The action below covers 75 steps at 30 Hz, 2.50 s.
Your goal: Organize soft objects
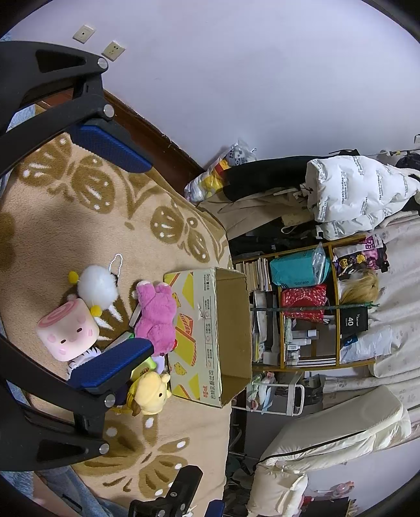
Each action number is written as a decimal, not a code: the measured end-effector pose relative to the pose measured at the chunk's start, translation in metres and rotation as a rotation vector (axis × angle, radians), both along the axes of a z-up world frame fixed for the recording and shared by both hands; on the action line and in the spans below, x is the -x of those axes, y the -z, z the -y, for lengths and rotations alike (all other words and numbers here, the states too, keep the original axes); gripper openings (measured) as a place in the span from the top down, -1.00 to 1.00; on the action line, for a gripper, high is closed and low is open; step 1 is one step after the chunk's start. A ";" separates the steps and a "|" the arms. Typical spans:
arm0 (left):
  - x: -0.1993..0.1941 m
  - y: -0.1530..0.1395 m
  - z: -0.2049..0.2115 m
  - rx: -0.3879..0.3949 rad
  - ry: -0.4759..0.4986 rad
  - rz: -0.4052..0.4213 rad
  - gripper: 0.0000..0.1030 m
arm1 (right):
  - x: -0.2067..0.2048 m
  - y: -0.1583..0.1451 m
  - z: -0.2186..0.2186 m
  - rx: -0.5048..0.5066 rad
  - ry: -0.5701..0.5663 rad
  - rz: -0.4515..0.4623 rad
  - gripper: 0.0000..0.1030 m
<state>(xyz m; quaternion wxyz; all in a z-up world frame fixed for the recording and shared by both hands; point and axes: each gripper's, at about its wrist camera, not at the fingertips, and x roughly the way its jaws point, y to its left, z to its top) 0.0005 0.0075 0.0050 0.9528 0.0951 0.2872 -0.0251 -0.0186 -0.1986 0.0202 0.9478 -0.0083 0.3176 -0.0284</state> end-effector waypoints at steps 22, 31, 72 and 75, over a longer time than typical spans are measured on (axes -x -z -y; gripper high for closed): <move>0.002 -0.002 0.001 -0.007 0.002 0.010 -0.96 | -0.002 0.009 -0.006 0.002 0.003 -0.005 -1.00; 0.003 -0.004 -0.001 -0.006 0.002 0.012 -0.96 | -0.002 0.009 -0.006 0.007 0.002 -0.007 -1.00; 0.003 0.000 0.000 -0.011 0.003 0.004 -0.96 | -0.003 0.014 -0.011 0.014 -0.004 -0.017 -1.00; 0.003 0.004 0.002 -0.016 0.005 -0.004 -0.96 | -0.003 0.015 -0.012 0.017 -0.005 -0.019 -1.00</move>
